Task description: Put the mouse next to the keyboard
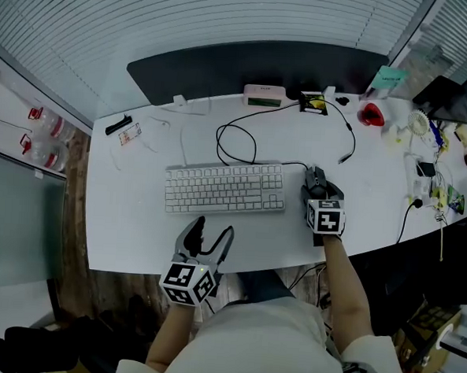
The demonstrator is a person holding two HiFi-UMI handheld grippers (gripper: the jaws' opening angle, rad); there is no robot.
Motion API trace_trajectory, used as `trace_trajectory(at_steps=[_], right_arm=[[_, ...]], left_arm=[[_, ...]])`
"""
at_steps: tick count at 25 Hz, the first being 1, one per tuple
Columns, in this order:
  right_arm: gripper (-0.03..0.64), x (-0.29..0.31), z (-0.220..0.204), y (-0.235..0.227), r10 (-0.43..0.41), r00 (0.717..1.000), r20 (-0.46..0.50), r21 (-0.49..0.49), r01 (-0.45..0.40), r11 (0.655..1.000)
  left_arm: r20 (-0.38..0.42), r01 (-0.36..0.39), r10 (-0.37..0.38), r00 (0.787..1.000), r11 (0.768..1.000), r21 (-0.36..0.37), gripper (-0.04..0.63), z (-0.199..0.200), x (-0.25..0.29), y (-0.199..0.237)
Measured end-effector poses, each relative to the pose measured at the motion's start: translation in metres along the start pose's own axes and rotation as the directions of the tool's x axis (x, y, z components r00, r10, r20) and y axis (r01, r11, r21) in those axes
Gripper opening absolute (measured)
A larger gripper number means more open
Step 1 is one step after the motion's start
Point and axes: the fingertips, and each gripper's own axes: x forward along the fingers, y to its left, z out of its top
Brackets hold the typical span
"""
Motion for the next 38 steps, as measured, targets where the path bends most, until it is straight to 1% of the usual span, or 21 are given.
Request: trace_trajectory(at_steps=[5, 10, 15, 20, 24, 27, 31, 34, 36, 38], right_arm=[[0.298, 0.003, -0.004, -0.002, 0.013, 1.0, 0.01, 0.022, -0.013, 1.0], [0.302, 0.006, -0.002, -0.004, 0.02, 1.0, 0.018, 0.012, -0.021, 1.0], [0.325, 0.002, -0.002, -0.009, -0.018, 0.999, 0.03, 0.008, 0.018, 1.0], [0.325, -0.02, -0.004, -0.003, -0.025, 0.998, 0.063, 0.015, 0.024, 1.0], [0.324, -0.056, -0.005, 0.009, -0.006, 0.992, 0.126, 0.038, 0.001, 0.999], [0.28, -0.094, -0.001, 0.027, 0.017, 0.979, 0.201, 0.042, -0.026, 0.999], [0.189, -0.149, 0.003, 0.056, 0.059, 0.954, 0.294, 0.021, -0.068, 0.997], [0.141, -0.186, -0.001, 0.075, 0.092, 0.937, 0.336, 0.01, -0.101, 0.995], [0.097, -0.209, -0.006, 0.087, 0.108, 0.927, 0.36, 0.005, -0.118, 0.993], [0.065, -0.232, -0.014, 0.097, 0.125, 0.917, 0.379, -0.01, -0.131, 0.991]], left_arm=[[-0.006, 0.004, -0.004, 1.0, 1.0, 0.002, 0.313, -0.005, -0.001, -0.002], [0.001, 0.004, -0.004, 1.0, 1.0, 0.005, 0.313, -0.006, -0.005, -0.004], [0.015, -0.007, 0.007, 1.0, 1.0, 0.003, 0.313, -0.007, -0.016, -0.005], [0.04, -0.018, 0.018, 0.999, 1.0, 0.005, 0.313, -0.011, -0.035, -0.012], [0.063, -0.027, 0.026, 0.998, 1.0, 0.008, 0.313, -0.017, -0.054, -0.024], [0.074, -0.036, 0.036, 0.997, 0.999, 0.007, 0.313, -0.023, -0.07, -0.034], [0.096, -0.051, 0.05, 0.994, 0.999, 0.007, 0.313, -0.031, -0.091, -0.046], [0.119, -0.056, 0.054, 0.991, 0.998, 0.015, 0.313, -0.034, -0.107, -0.057], [0.125, -0.056, 0.053, 0.991, 0.998, 0.023, 0.311, -0.037, -0.118, -0.065], [0.129, -0.057, 0.052, 0.99, 0.998, 0.031, 0.294, -0.041, -0.129, -0.073]])
